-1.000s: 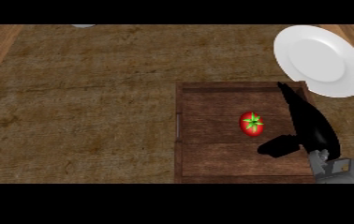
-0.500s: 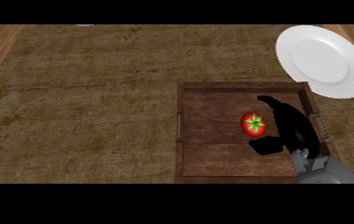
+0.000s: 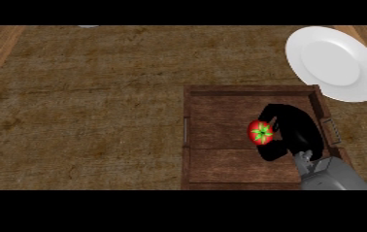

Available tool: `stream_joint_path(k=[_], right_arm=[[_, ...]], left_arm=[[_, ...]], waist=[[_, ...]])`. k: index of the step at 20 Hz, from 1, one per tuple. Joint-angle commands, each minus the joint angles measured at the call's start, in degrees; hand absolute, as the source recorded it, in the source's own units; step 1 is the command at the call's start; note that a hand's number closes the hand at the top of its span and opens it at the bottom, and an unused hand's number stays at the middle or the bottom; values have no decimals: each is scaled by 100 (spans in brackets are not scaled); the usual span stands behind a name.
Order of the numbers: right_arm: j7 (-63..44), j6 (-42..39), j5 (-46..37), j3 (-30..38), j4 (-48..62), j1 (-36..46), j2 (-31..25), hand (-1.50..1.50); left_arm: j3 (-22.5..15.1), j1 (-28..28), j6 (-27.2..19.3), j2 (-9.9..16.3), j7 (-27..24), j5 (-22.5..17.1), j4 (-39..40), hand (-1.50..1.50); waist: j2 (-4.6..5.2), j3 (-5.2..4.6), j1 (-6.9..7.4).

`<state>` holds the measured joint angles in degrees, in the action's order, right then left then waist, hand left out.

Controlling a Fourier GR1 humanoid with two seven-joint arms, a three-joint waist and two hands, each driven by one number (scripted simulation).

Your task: Pick the tomato from the tray and place it in the plate

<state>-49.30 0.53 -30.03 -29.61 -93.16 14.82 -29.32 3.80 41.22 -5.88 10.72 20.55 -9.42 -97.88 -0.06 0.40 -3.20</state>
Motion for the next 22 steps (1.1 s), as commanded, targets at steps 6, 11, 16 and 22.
stream_joint_path(k=[6,11,16,22], right_arm=[[-50,887,-866,298,138,700,213,150],[-857,1392,-1539,611,882,1536,705,150],[-1266,1894,-2362,947,1369,2203,829,150],[-1556,2616,-3040,1561,1708,2630,1123,150]], left_arm=[[-526,-1487,400,-109,-509,-24,-586,0],[-560,-1419,466,-58,-482,9,-700,0],[-659,-1476,546,-72,-496,55,-637,0],[-585,-1509,460,-128,-446,29,-660,0]], waist=[[-15,-59,-193],[84,-77,87],[80,-81,86],[58,-60,-81]])
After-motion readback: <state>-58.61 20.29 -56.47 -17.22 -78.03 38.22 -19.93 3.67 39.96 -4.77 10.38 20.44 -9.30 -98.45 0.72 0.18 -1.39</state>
